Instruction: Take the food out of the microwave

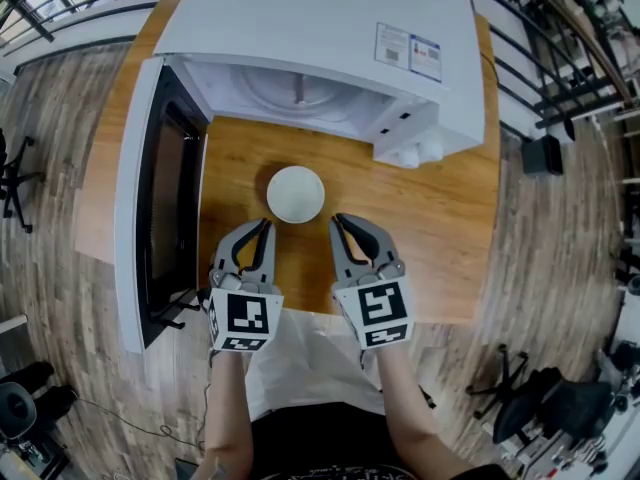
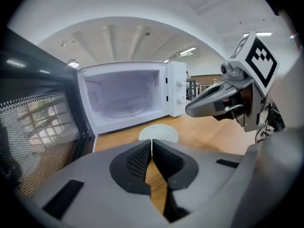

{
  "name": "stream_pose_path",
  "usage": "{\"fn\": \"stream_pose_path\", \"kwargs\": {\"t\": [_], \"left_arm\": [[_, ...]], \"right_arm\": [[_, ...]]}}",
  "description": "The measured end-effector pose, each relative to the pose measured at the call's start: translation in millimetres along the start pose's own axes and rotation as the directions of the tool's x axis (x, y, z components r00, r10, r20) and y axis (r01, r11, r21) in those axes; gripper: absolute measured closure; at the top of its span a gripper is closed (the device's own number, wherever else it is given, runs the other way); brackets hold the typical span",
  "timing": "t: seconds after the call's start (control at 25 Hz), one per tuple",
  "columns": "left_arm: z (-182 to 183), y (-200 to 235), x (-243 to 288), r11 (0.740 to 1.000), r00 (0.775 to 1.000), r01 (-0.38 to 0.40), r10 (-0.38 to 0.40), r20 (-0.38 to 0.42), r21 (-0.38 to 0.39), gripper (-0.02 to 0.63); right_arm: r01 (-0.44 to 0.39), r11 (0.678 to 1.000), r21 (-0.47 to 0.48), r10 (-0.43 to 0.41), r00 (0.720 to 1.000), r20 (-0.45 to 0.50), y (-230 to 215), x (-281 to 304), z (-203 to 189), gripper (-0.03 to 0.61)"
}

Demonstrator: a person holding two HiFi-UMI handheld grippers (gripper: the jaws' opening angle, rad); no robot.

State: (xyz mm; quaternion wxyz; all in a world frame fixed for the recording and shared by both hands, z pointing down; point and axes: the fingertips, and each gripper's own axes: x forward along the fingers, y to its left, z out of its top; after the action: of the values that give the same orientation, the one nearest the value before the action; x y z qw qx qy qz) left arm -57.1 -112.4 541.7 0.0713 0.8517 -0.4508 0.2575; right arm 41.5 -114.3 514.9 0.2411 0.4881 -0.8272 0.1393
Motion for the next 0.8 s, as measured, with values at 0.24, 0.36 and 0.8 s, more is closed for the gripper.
{"fn": "stream_pose_path", "kwargs": {"t": [0.24, 0.36, 0.8], "left_arm": [[56, 3, -29, 0.996, 0.99, -0.002, 0.014, 0.137, -0.093, 0.583], [82, 4, -48, 0.991, 0.98, -0.001, 0.027, 0.198, -0.133, 0.583], [175, -11, -119, 0.988, 0.917, 0.02, 0.043, 0.397, -0.152, 0.583]], "right_arm": [[-0.023, 0.997, 0.071, 0.014, 0.992, 0.124, -2, -33, 33, 0.537], [-0.018, 0.995, 0.094, 0.001, 0.984, 0.176, -7, -55, 54, 0.541], [0.023, 0.995, 0.099, -0.056, 0.94, 0.338, -25, -161, 108, 0.544]]}}
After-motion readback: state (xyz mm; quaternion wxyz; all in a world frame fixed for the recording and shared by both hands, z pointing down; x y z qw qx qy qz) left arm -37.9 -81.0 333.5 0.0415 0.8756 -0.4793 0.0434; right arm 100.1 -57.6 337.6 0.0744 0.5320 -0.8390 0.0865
